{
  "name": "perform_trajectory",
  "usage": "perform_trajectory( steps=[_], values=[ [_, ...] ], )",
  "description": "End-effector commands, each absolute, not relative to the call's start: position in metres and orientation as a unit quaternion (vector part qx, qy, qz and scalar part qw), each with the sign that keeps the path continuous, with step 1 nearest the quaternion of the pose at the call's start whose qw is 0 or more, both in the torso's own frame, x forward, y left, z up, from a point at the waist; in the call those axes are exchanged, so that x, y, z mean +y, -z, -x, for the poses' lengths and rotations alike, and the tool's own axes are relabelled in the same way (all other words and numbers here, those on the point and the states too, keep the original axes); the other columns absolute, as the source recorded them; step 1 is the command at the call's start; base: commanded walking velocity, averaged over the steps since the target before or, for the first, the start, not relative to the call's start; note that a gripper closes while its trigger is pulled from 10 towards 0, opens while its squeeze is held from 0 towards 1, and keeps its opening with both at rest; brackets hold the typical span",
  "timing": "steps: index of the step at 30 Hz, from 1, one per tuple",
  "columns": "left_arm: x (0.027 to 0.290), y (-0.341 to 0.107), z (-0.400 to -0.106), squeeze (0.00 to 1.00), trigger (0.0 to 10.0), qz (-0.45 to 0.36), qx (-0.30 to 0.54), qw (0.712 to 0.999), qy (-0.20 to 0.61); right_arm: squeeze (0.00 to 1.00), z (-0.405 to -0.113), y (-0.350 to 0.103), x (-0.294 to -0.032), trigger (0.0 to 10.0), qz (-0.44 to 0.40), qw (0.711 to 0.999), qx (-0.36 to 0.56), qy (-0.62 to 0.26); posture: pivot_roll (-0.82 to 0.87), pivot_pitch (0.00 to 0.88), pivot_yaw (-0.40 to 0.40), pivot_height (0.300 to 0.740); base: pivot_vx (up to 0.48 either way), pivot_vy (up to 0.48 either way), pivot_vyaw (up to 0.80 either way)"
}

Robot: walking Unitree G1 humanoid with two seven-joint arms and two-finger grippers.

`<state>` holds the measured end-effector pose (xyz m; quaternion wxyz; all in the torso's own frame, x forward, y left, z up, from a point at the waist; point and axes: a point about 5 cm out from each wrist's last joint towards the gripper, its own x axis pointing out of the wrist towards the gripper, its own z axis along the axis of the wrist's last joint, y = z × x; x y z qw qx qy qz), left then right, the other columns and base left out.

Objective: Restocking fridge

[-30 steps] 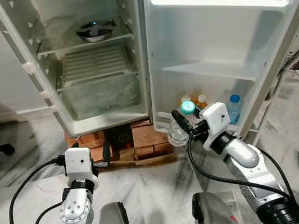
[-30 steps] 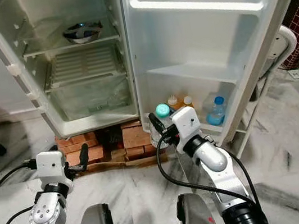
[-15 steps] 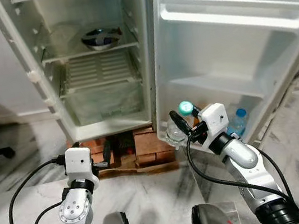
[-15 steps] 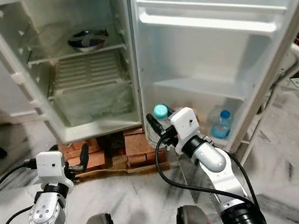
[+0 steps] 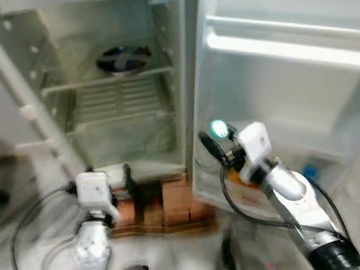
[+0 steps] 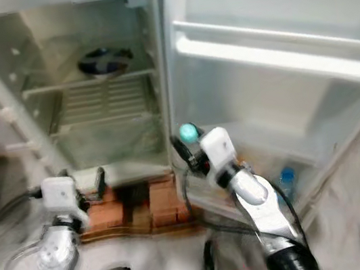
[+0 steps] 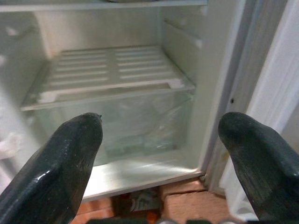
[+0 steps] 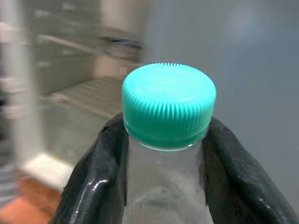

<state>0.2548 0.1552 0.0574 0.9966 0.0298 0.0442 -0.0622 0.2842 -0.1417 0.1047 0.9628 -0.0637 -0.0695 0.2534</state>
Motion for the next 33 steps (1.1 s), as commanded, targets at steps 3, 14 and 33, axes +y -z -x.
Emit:
perform_trajectory(
  steps=[3,14,33],
  values=[
    [0.166,-0.055,-0.253,0.0,10.0,-0.044,0.055,0.996,0.047,0.0,-0.287,-0.114,-0.128,10.0,0.054,0.957,-0.094,-0.271,0.03,0.0,-0.04,0.609,0.0,0.0,0.0],
    [0.17,-0.05,-0.239,0.0,10.0,-0.05,0.073,0.995,0.044,0.0,-0.282,-0.102,-0.137,10.0,0.052,0.961,-0.064,-0.262,0.04,0.0,-0.059,0.585,0.0,0.0,0.0],
    [0.185,-0.061,-0.226,0.0,10.0,-0.061,0.066,0.996,0.013,0.0,-0.294,-0.113,-0.114,10.0,0.067,0.952,-0.1,-0.28,0.06,0.106,-0.077,0.52,0.0,0.0,0.0]
  ],
)
